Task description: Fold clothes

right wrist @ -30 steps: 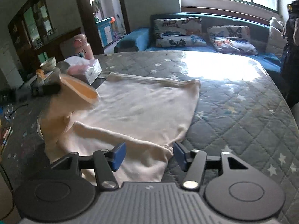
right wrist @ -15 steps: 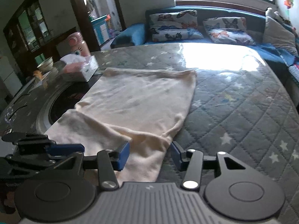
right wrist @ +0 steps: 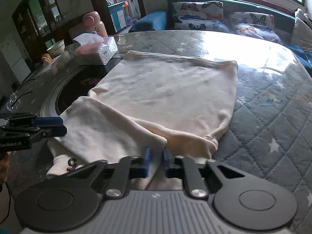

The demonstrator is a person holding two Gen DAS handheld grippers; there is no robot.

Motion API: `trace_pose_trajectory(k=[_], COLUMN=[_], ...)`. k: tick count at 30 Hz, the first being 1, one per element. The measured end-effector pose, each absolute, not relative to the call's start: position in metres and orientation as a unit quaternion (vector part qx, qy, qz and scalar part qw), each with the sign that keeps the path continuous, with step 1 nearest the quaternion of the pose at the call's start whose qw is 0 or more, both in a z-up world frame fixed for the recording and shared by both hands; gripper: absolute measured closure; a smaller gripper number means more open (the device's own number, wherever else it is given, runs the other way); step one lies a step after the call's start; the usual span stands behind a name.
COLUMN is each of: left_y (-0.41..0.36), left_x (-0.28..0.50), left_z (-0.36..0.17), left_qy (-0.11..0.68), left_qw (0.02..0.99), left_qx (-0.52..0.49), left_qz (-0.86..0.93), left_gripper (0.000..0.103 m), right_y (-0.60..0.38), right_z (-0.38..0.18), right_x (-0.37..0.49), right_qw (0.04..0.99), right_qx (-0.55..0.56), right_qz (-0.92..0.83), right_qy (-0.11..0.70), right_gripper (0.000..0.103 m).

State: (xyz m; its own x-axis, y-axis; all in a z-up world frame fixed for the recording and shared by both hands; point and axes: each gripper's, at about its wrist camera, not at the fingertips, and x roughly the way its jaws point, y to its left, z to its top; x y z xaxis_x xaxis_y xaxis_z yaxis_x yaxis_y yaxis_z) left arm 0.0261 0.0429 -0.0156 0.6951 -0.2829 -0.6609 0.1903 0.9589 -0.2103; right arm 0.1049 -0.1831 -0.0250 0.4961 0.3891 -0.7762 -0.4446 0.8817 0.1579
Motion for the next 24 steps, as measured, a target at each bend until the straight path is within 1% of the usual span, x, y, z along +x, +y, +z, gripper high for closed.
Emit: trace_pose_trajectory(k=[4, 7, 9, 11, 16, 22, 24], left_y=[0.045, 0.048, 0.046, 0.045, 0.047, 0.061, 0.063], left_x=[0.025, 0.029, 0.038, 0.048, 0.072, 0.072, 0.069], left_z=[-0.015, -0.002, 0.004, 0.009, -0.005, -0.018, -0.013], left_qy=[0.376, 0.362, 0.353, 0.346, 0.369, 0.386, 0.382], left_qw=[0.915, 0.919, 0.922, 0.925, 0.917, 0.913, 0.914], left_qx=[-0.054, -0.064, -0.067, -0.071, -0.079, -0.086, -0.093], left_qz=[-0.138, -0.143, -0.143, -0.144, -0.128, -0.103, -0.103], left_gripper=[0.064, 0.064, 0.062, 0.061, 0.061, 0.061, 0.061], right_y=[-0.181, -0.187, -0.192, -0.195, -0.194, -0.185, -0.183], right_z=[-0.008, 0.006, 0.008, 0.004, -0.014, -0.028, -0.027], right_x=[0.1, 0.1, 0.101, 0.105, 0.11, 0.11, 0.11], right_qw=[0.879, 0.89, 0.892, 0.888, 0.874, 0.867, 0.868], right_qx=[-0.064, -0.069, -0.073, -0.061, -0.023, -0.022, -0.029], right_qz=[0.23, 0.213, 0.203, 0.205, 0.222, 0.234, 0.234], right_qy=[0.412, 0.397, 0.397, 0.407, 0.431, 0.44, 0.437], right_gripper=[0.101, 0.101, 0.101, 0.101, 0.089, 0.089, 0.093])
